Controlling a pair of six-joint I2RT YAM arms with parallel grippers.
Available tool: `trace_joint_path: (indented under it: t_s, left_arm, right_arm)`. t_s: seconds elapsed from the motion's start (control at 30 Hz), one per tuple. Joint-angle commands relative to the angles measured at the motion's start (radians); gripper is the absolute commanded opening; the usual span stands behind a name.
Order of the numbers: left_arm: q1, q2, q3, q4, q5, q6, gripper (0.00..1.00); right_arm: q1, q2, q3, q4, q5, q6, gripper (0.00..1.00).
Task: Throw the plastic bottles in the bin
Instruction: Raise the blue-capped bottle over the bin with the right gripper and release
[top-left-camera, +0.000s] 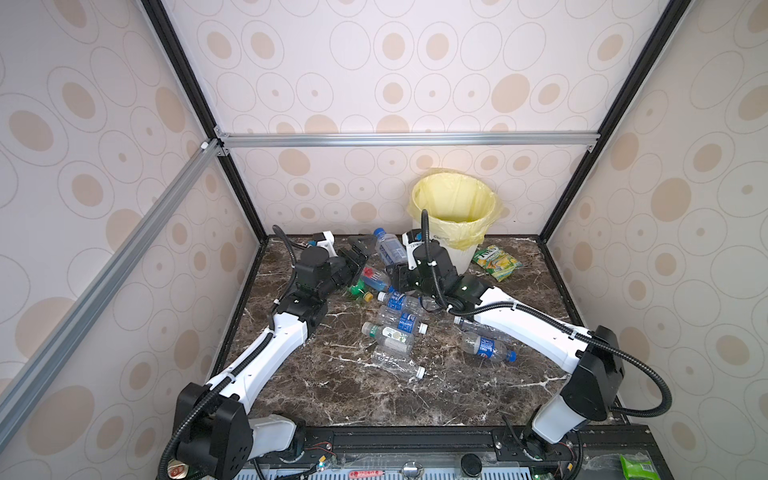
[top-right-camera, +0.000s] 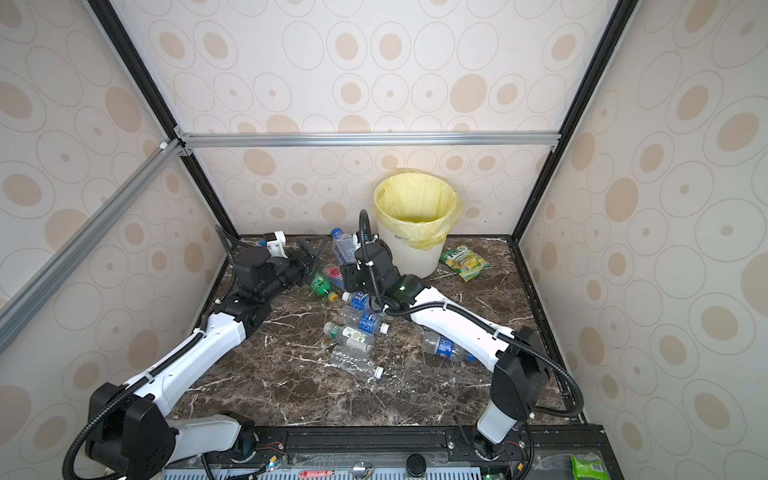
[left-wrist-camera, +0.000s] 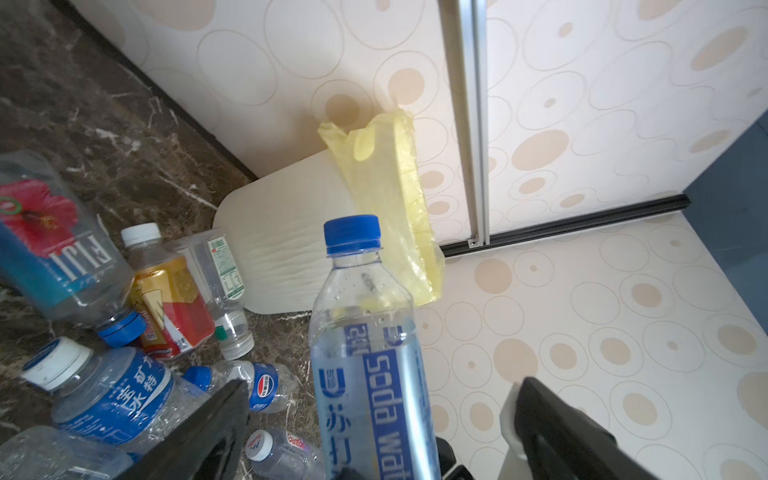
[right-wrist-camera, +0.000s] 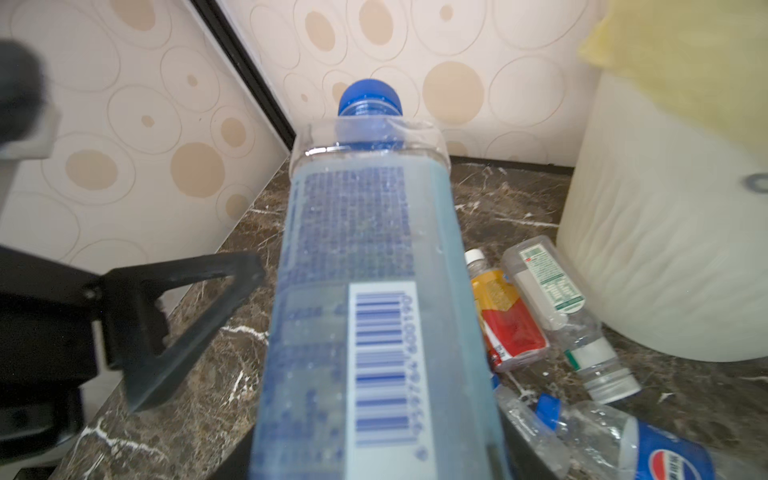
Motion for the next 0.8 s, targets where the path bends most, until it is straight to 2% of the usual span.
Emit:
trace_joint_path:
  t_s: [0.0, 0.23, 0.4, 0.63, 0.77]
  left_arm:
    - [-0.01, -0.034, 0.074, -0.04, -0.014, 0.087, 0.99]
    - [-0.112, 0.011, 0.22, -0.129, -0.033, 0.248, 0.99]
    - [-0.199, 0.074, 0.322, -0.148, -0.033, 0.345, 0.99]
    - [-0.268, 0.133, 0.395, -0.142, -0.021, 0.403, 0.99]
    - [-0.272, 0.139, 0.399, -0.151, -0.03, 0.405, 0.99]
  right_arm:
    - [-0.041, -0.043, 0.07, -0.093, 0.04, -0.04, 0.53]
    - [-0.136, -0.099, 0.227, -0.202, 0.119, -0.136, 0.53]
    - [-0.167, -0.165, 0.335, -0.215, 0.183, -0.231, 0.53]
    - [-0.169, -0.266, 0.362, -0.12, 0.258, -0.318, 0.54]
    - [-0.19, -0.227, 0.383, -0.109, 0.264, -0.329, 0.54]
